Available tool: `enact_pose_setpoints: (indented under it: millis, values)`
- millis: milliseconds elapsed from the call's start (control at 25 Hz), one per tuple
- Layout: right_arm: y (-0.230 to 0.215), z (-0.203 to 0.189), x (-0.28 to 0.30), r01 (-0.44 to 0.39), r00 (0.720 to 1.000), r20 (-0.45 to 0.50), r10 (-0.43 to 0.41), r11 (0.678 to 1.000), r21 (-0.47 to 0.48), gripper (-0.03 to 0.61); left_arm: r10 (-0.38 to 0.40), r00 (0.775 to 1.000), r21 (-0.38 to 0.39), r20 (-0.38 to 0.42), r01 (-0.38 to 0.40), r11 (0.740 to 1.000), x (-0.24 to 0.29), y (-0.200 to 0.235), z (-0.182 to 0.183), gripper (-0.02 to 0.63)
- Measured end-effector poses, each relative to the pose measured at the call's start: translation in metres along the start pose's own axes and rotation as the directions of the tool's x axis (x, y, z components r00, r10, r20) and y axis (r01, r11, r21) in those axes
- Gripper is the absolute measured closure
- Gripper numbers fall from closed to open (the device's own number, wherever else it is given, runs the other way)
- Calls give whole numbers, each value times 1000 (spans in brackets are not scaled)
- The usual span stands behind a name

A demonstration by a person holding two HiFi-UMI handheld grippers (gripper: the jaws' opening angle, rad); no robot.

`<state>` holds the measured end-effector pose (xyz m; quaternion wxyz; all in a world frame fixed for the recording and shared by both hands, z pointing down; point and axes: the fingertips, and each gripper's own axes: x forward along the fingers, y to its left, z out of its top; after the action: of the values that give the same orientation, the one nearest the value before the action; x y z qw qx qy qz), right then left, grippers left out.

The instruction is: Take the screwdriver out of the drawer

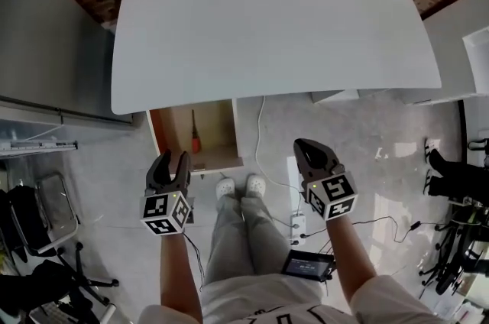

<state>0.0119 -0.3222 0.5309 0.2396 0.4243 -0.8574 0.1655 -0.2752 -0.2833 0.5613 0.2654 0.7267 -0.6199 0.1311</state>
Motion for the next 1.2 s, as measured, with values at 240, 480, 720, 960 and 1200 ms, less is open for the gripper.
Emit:
enact_pose_setpoints:
  millis: [240,480,720,960,1200]
  values:
    - [-7,-43,28,2,1000,-29,-1,1000,28,557,-1,998,21,-62,2,1000,25,14,-39,436]
    - [-19,-79,53,18,999,-48,-15,998,63,557,2,991,55,-137,6,998,55,17,-76,434]
    - [-14,-103,78,5,997,-82,-1,999,46,557,11,980,66,-201,3,998,77,28,-107,434]
    - [-21,-113,108,-6,995,-101,9,1000,23,557,24,955,56,-297,-8,998,106,40,-117,434]
    - [-31,-134,133,-8,984,-177,13,1000,31,557,0,899,26,-438,13,1000,137,42,-134,433]
